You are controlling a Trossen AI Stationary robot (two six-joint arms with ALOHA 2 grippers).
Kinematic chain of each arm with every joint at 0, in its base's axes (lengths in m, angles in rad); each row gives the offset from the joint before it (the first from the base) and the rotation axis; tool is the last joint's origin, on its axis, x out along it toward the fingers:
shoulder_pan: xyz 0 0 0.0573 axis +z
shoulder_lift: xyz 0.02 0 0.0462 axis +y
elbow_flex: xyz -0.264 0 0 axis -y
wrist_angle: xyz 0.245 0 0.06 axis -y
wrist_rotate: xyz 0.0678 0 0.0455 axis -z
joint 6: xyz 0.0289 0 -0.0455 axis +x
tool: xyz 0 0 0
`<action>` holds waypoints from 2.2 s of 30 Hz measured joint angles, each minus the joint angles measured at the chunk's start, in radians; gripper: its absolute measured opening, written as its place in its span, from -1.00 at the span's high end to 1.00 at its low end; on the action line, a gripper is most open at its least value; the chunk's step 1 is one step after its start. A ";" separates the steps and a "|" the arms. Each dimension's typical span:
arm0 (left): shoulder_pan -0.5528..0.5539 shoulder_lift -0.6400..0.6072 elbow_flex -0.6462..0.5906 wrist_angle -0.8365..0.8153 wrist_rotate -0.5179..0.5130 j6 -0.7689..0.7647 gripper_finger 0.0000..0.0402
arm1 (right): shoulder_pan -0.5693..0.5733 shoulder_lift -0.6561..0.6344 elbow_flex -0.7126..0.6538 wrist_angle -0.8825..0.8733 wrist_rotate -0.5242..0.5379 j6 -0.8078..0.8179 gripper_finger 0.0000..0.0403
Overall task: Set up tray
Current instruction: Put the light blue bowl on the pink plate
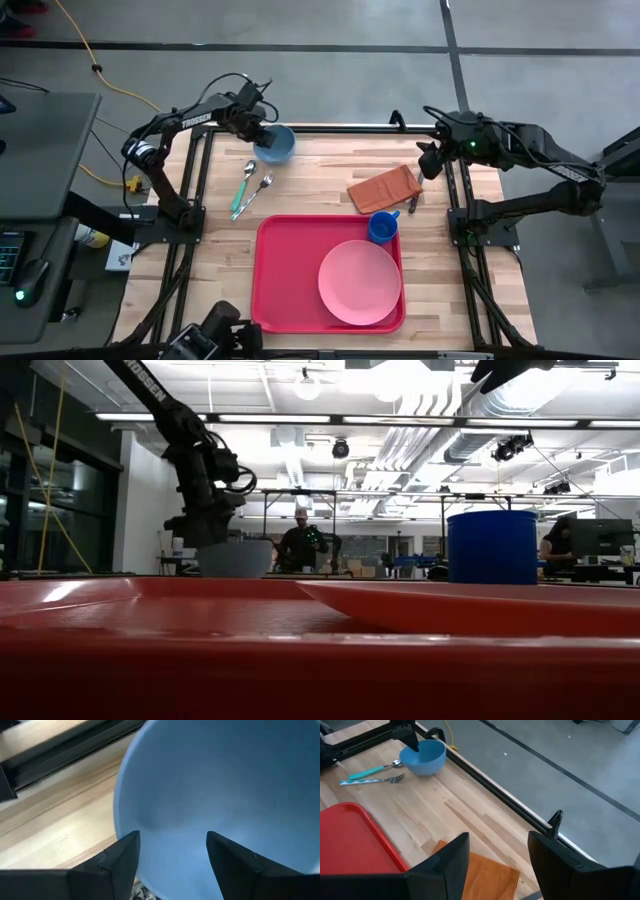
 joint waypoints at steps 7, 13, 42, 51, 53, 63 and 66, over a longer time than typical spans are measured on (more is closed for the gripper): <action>-0.002 -0.049 0.000 0.013 -0.012 0.000 -0.30 | 0.000 0.000 0.000 0.000 0.020 -0.003 0.10; -0.001 -0.064 0.000 0.013 -0.145 0.000 -0.30 | 0.000 0.000 0.000 0.000 0.022 -0.006 0.10; -0.019 0.013 0.001 0.014 -0.133 0.027 0.00 | -0.001 0.000 0.000 0.000 0.045 -0.014 0.10; -0.019 0.013 0.001 0.002 -0.105 0.067 0.59 | -0.001 0.000 0.000 0.001 0.031 -0.014 0.10; -0.019 0.013 0.001 0.007 -0.104 0.091 0.79 | -0.001 0.000 0.000 0.000 0.024 -0.014 0.10; -0.019 0.010 0.000 0.003 -0.094 0.152 0.93 | -0.001 0.000 0.000 0.000 0.021 -0.021 0.10; -0.019 0.005 0.000 0.021 -0.069 0.162 0.93 | -0.001 0.000 0.000 0.000 0.022 -0.021 0.10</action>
